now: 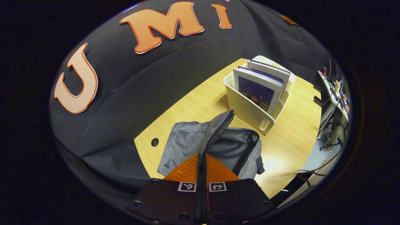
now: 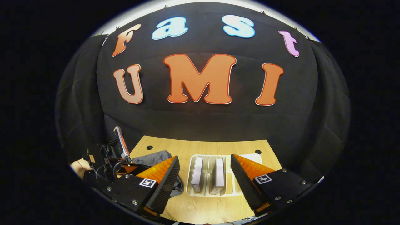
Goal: Open the schoolbag, grab two books from the bookshelf and put them into the schoolbag.
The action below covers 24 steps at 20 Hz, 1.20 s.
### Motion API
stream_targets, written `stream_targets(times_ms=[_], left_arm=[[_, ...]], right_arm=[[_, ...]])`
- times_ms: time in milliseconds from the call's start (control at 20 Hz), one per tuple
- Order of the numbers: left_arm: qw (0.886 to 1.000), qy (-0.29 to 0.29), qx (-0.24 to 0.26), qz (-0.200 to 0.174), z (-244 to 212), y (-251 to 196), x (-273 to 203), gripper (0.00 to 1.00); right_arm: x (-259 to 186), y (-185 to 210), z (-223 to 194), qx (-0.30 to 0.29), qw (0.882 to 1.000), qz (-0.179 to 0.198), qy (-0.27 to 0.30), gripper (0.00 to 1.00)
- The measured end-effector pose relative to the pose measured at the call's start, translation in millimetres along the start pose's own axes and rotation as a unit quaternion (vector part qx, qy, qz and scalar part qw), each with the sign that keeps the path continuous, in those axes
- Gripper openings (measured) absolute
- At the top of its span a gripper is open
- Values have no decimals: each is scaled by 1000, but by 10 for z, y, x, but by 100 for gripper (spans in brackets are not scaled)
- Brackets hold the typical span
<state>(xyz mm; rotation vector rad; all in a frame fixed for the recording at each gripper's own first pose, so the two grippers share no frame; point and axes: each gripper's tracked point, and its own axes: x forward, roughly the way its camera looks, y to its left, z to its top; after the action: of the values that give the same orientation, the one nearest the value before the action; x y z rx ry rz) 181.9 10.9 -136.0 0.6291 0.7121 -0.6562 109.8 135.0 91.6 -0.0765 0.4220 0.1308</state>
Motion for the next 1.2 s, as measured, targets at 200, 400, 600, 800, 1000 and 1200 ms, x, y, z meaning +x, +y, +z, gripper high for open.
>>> stream_targets(times_ms=[200,400,600,800,1000,1200], left_arm=[[1000,-10,-5,-25,44,258,79,1],[999,-22,5,-44,50,400,132,0],[998,-24,11,-56,38,502,195,1],[998,-26,9,-60,15,530,211,1],[998,-23,4,-59,-14,522,206,1],[999,-19,-3,-46,-3,501,210,1]], right_arm=[[554,168,-163,-41,996,-25,77,98],[1016,342,-556,-63,983,-24,172,99],[1473,288,-956,-85,964,-46,247,99],[1808,305,-1312,-47,952,-47,299,100],[2004,223,-1534,-38,943,-56,325,100],[2106,296,-1755,7,936,-32,351,88]])
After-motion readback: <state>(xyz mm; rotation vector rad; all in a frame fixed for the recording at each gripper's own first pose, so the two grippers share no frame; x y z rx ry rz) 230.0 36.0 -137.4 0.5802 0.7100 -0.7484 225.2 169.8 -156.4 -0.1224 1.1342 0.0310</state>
